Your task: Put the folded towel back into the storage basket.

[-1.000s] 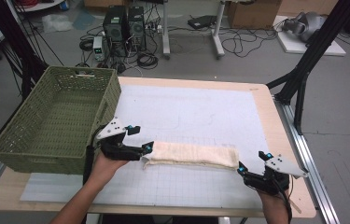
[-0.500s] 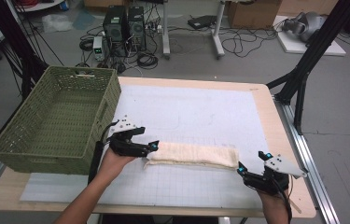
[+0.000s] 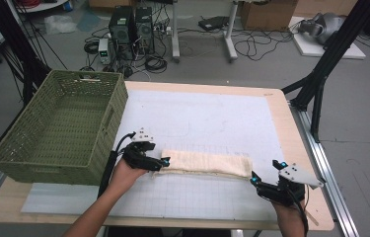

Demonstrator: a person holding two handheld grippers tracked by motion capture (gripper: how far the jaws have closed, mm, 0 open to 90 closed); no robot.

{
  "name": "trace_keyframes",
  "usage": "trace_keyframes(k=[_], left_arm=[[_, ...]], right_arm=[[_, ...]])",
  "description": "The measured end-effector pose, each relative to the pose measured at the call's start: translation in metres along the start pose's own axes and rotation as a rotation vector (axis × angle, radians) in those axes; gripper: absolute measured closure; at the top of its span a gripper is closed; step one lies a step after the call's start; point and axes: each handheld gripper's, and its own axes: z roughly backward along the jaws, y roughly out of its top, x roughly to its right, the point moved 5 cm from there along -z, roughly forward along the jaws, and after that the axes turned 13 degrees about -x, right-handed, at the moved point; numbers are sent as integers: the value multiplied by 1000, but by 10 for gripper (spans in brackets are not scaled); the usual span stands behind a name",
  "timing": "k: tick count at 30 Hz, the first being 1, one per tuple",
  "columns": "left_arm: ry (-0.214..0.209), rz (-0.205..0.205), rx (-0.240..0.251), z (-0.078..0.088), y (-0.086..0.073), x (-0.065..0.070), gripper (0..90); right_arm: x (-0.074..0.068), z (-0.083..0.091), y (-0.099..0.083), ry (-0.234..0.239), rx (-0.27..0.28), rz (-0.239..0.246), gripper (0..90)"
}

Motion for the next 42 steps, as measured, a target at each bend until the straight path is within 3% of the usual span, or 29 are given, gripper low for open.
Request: trace_keyframes(k=[8,12,15,20,21,23,25,27,30,31,38,40,42], left_arm=[[30,43,-77,-12,-6,-5,251],[19,82,-69,-13,-5,-6,304],[10,96,-103,-18,-7,-4,354],[14,101,-113,-19,-7,-2,383],[22,93,-120,-19,-8,-1,407],[62,40,-138,-18,-10,4,423],[67,28,-143,-18,-10,6,428],[56,24,-149,-18,-10,8,479],[21,19,-148,-19,-10,12,649],[7,-4,-152,-19,-10,15,662],[-14,-12,-151,-20,-11,15,667],[-36,-22,-151,-20,-11,17,773],[-22,-35,-150,-20,-11,19,801]], right_arm=[[0,-1,0,4,-5,6,163],[0,-1,0,4,-7,8,163],[-1,-2,-1,9,-11,10,163],[-1,-2,-1,9,-14,14,163],[-1,-2,-1,3,-13,19,163],[0,-1,0,2,-8,18,163],[0,-1,0,2,-10,18,163],[-1,-2,-1,4,-15,16,163],[-2,-2,0,5,-14,22,163],[-2,-2,0,9,-13,20,164],[-3,-3,1,18,-10,16,171],[-3,-4,0,23,-14,17,170],[-2,-6,0,27,-20,7,170]])
